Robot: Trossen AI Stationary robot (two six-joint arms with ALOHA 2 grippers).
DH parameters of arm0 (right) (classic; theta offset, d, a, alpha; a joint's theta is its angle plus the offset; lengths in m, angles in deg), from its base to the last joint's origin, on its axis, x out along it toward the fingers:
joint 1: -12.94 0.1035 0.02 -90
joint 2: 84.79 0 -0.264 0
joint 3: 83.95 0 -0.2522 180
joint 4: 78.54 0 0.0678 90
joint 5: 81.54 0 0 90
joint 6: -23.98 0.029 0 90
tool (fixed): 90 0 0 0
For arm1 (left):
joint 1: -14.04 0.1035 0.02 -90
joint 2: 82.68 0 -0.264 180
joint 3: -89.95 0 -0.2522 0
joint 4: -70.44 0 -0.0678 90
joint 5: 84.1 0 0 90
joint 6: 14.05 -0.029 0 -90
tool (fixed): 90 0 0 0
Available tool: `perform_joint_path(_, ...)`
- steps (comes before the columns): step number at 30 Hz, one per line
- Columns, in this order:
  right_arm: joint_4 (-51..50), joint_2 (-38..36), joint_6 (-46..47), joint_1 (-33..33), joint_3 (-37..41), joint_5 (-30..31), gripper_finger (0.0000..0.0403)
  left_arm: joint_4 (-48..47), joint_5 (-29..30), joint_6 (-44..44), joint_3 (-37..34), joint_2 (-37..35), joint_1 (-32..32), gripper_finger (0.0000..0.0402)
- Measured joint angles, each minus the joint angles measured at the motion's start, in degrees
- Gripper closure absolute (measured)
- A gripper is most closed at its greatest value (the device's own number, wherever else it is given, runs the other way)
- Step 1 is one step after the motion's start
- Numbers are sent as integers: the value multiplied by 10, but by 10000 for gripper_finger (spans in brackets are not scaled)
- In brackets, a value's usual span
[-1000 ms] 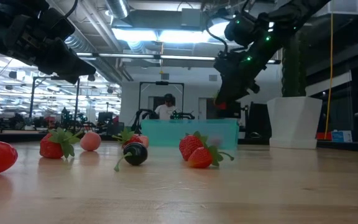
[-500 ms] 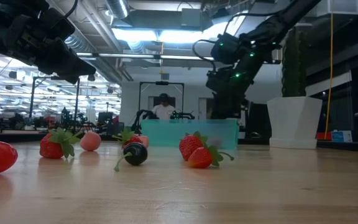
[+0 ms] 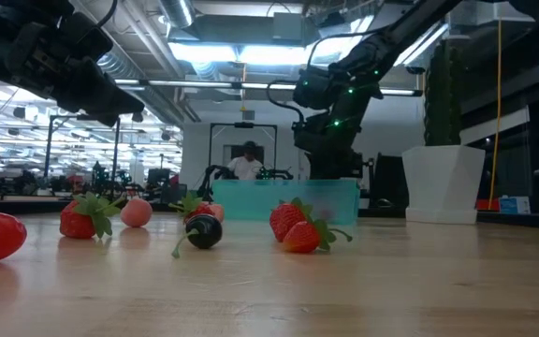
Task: Pick and placing Produce into tupperware
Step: Put the red strawberry into the light blue bin, then put the pink peach into the light blue bin
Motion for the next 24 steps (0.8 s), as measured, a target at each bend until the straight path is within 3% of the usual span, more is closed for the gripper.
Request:
perform_joint_path(10, -24, 2, 0, 0, 0, 0, 270, -2, 0, -2, 0, 0, 0, 401)
perform_joint_path(17, -24, 2, 5, 0, 0, 0, 189, -2, 0, -2, 0, 0, 0, 401)
perform_joint_path(24, -23, 2, 8, 0, 0, 1, 192, -2, 0, -2, 0, 0, 0, 401)
